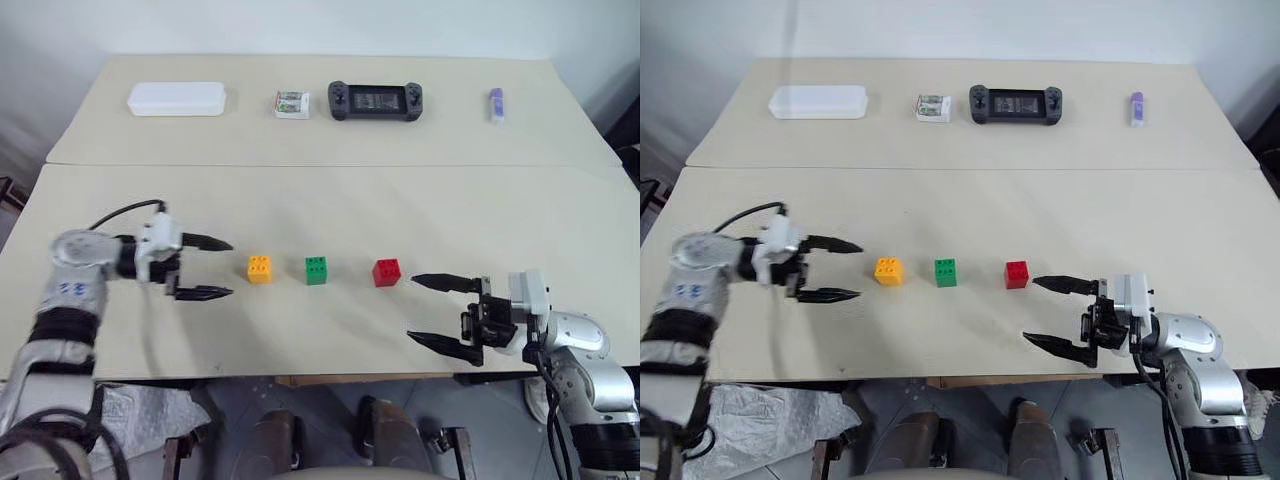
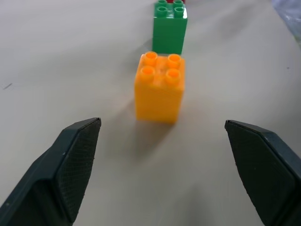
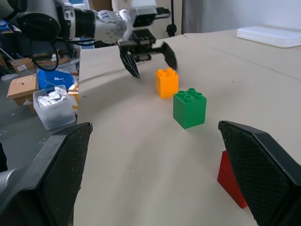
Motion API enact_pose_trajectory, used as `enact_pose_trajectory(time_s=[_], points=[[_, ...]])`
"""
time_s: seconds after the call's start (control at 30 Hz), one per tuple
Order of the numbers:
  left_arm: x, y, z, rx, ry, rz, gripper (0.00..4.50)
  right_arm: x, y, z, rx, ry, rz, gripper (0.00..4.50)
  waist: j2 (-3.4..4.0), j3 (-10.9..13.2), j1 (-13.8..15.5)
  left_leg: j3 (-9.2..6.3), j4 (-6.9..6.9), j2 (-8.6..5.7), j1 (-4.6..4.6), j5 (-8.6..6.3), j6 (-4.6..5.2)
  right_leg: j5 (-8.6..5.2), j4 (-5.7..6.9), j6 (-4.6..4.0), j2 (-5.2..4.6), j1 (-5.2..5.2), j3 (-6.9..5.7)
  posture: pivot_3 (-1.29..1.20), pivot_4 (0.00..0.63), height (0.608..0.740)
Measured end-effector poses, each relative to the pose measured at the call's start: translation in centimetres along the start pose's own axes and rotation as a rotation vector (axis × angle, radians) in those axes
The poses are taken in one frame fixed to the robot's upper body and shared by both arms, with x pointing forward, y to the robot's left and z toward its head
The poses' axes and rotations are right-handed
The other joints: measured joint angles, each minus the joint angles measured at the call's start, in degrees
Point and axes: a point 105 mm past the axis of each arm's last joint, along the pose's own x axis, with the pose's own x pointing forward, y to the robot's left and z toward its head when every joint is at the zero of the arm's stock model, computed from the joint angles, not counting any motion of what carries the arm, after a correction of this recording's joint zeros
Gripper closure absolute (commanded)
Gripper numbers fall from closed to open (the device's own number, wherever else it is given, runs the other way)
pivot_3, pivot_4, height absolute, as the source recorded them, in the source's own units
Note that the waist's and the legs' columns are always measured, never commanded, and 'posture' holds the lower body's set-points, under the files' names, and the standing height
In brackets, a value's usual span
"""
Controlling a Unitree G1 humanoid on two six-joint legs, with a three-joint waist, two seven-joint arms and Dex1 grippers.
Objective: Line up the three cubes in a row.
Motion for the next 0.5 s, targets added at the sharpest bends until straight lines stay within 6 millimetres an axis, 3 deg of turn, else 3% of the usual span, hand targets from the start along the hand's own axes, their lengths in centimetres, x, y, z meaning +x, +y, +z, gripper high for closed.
enact_pose_trajectory(time_s=[0.07, 0.17, 0.37, 0.5], points=[[-1.5, -2.1, -0.2, -0.029, -0.027, 0.032, 0.03, -0.6, -1.0, 0.2, 0.008, -0.024, -0.018, 0.0, 0.05, 0.03, -0.43, -0.01, -0.02, 0.0, 0.02, -0.03, 0.0, 0.0, -0.02, -0.01, -0.01, 0.0, 0.07, 0.0, 0.15, 0.74], [-2.1, -4.6, -0.2, -0.017, -0.036, 0.056, 0.03, -1.7, -1.9, 0.3, 0.008, -0.044, -0.022, 0.0, 0.08, 0.05, -0.05, -0.13, 0.0, 0.06, 0.05, -0.07, -0.06, -0.02, -0.06, -0.05, -0.02, 0.08, 0.11, 0.0, 0.15, 0.74], [-2.8, -3.4, 2.7, 0.004, -0.149, 0.216, 0.03, -1.2, -3.0, 0.4, -0.035, -0.023, 0.057, 0.0, 0.32, 0.13, 1.0, -0.33, 0.04, 0.06, 0.11, -0.07, -0.17, 0.0, -0.05, -0.13, -0.02, 0.22, 0.21, 0.0, 0.15, 0.74], [-2.3, -3.4, 2.5, 0.017, -0.194, 0.25, 0.03, -1.4, -4.0, 0.1, -0.022, -0.001, 0.048, 0.0, 0.35, 0.12, 0.58, -0.24, -0.07, 0.04, 0.09, -0.08, -0.18, -0.03, -0.06, -0.18, 0.03, 0.1, -0.07, 0.0, 0.15, 0.74]])
